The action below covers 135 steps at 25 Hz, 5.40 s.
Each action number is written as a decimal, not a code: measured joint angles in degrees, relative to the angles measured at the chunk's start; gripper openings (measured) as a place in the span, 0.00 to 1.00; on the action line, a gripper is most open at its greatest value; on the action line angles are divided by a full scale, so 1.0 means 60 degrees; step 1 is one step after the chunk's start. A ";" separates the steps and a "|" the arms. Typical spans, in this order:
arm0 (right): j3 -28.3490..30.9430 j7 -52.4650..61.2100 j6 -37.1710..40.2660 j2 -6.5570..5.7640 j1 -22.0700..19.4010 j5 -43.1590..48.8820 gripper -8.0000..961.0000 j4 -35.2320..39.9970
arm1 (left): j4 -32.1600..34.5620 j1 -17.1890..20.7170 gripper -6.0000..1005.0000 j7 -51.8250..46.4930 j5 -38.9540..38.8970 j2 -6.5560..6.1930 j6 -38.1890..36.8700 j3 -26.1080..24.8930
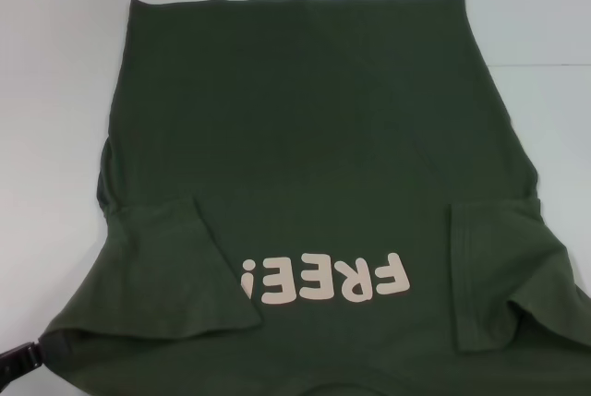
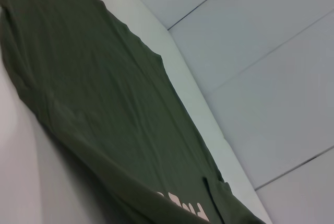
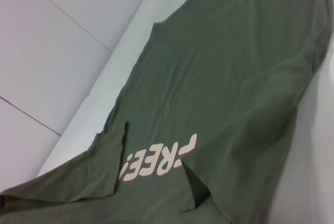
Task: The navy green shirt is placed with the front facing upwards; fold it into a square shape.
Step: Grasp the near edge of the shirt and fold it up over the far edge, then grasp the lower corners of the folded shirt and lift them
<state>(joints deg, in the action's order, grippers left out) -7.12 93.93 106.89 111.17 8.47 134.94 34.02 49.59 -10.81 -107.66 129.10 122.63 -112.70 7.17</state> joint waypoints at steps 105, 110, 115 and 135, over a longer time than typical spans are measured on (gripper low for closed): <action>-0.2502 0.1598 -0.4945 0.0706 0.4450 -0.3127 0.75 -0.0033 | -0.1222 -0.2163 0.74 0.3814 -0.4593 0.0067 0.7597 0.3881; -0.2466 0.1603 -0.4885 0.0710 0.4150 -0.3150 0.75 -0.0131 | -0.1026 -0.1935 0.74 0.4395 -0.3514 0.0124 0.7947 0.3862; -0.2440 0.1830 -0.4823 0.0784 0.4103 -0.3154 0.75 -0.0137 | -0.1083 -0.1879 0.74 0.5134 -0.2713 0.0208 0.8319 0.3991; -0.2411 0.1847 -0.5018 0.0893 0.3989 -0.3244 0.75 -0.0233 | -0.1507 -0.2325 0.69 0.5582 -0.2197 0.0253 0.9996 0.5580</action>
<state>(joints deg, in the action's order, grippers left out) -21.58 105.01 76.78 116.52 32.40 115.48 32.62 40.55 -24.76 -74.17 115.92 124.15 -52.72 40.65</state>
